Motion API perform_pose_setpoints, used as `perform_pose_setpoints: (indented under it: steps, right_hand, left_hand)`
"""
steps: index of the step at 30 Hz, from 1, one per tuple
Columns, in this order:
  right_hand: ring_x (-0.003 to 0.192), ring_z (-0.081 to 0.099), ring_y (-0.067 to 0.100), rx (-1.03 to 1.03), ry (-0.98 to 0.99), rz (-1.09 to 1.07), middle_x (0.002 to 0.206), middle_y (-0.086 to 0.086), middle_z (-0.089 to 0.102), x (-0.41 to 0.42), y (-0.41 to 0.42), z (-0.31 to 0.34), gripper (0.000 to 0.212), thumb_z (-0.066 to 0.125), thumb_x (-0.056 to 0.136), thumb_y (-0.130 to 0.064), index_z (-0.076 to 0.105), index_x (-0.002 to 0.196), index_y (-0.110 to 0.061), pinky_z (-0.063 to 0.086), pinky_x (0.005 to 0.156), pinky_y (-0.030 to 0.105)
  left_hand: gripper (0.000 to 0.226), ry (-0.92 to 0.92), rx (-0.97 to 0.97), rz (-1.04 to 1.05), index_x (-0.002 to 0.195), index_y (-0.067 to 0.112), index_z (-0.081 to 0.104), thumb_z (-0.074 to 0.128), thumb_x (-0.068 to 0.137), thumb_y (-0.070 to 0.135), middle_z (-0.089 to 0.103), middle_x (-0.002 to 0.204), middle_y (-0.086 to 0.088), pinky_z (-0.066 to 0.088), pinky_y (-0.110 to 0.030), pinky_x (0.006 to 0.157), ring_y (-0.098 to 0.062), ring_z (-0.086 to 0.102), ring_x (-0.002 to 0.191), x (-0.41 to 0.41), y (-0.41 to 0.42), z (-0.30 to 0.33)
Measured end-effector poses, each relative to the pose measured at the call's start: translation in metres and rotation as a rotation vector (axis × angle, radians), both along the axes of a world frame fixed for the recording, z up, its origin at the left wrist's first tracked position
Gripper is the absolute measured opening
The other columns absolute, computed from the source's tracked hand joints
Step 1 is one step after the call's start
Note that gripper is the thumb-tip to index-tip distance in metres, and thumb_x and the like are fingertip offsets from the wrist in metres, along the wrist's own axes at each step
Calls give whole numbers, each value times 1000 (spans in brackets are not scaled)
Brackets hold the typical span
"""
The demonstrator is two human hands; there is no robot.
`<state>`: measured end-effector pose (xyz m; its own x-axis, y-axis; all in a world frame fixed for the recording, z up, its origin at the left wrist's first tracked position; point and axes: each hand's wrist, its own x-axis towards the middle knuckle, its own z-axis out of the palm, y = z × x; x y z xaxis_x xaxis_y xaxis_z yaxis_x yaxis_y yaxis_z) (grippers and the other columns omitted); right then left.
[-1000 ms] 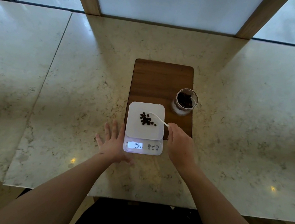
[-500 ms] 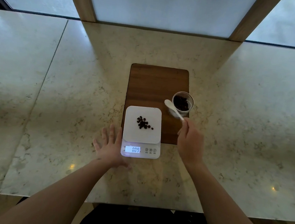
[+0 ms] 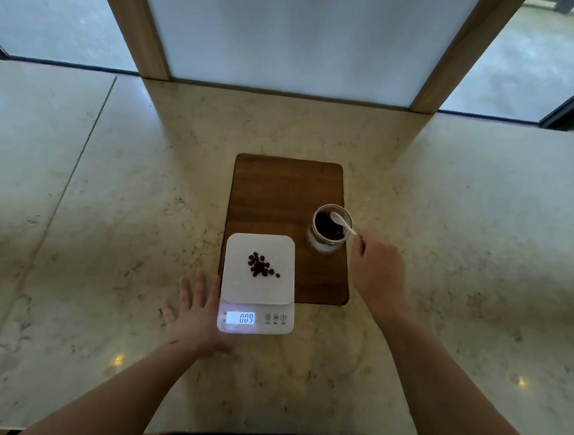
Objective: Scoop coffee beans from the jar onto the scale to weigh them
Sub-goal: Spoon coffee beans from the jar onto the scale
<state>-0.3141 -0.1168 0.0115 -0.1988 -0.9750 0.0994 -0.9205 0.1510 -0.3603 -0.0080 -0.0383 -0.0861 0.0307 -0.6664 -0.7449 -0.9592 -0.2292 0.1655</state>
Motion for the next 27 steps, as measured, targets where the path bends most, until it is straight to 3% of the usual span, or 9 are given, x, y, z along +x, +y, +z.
perform_pose_setpoints:
  steps: [16, 27]
  right_hand:
    - [45, 39, 9, 74, -60, 4, 53, -5, 41, -3, -9, -4, 35, 45, 100, -17, 45, 65, -18, 19, 42, 26]
    - [49, 40, 13, 133, -93, 20, 56, 0, 44, -3, -9, -6, 35, 44, 100, -14, 47, 66, -13, 22, 44, 28]
  left_hand:
    - [158, -9, 10, -28, 130, 33, -55, 72, 53, 87, -61, 139, -4, -18, -73, 112, -36, -56, 128, 0, -1, 0]
    - [160, -10, -15, -16, 131, 36, -53, 74, 48, 87, -58, 142, -4, -18, -70, 112, -34, -53, 132, 0, -1, 3]
